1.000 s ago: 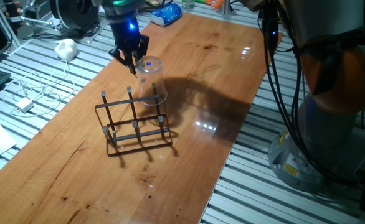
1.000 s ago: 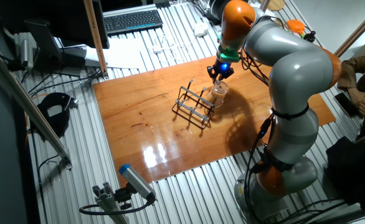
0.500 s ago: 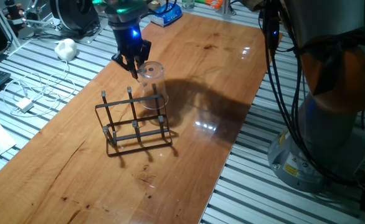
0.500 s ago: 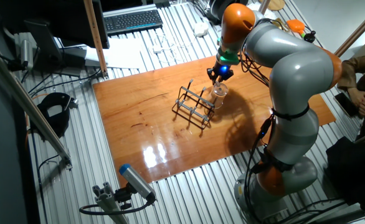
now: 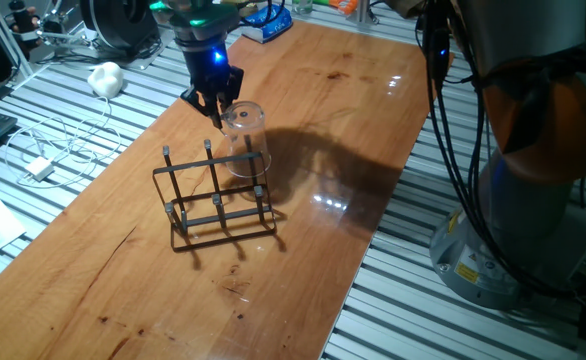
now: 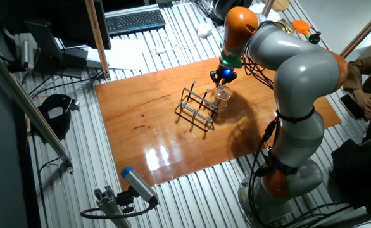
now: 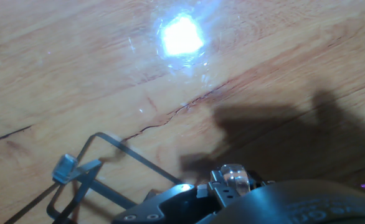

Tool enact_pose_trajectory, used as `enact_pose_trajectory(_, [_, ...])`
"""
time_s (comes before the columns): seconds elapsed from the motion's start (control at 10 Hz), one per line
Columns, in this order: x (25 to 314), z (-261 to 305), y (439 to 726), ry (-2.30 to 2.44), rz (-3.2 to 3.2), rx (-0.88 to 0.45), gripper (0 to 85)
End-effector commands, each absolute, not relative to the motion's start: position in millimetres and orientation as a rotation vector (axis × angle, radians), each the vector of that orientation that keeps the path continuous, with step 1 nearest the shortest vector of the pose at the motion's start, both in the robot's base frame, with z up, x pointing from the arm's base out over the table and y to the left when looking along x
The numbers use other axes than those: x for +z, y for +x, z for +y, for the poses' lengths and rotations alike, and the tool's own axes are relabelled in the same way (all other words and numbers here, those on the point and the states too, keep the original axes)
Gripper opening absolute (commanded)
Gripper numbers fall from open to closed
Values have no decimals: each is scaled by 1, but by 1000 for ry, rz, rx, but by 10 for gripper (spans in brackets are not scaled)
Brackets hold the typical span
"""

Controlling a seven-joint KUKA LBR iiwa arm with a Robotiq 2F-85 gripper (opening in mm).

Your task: Put the cup on the cup rack

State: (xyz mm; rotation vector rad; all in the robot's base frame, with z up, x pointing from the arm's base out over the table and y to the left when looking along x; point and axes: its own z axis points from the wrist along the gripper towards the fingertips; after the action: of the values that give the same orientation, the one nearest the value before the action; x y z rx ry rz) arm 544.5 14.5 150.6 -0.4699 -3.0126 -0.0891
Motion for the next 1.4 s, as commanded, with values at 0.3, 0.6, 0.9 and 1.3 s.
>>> enact_pose_trajectory(0.3, [145,15,539,-475,-3048,-94,0])
enact_pose_trajectory(0.6, [144,15,536,-469,-3054,-91,0])
enact_pose_trajectory(0.9, [147,16,536,-438,-3041,-70,0])
enact_pose_trajectory(1.3, [147,16,536,-407,-2985,27,0])
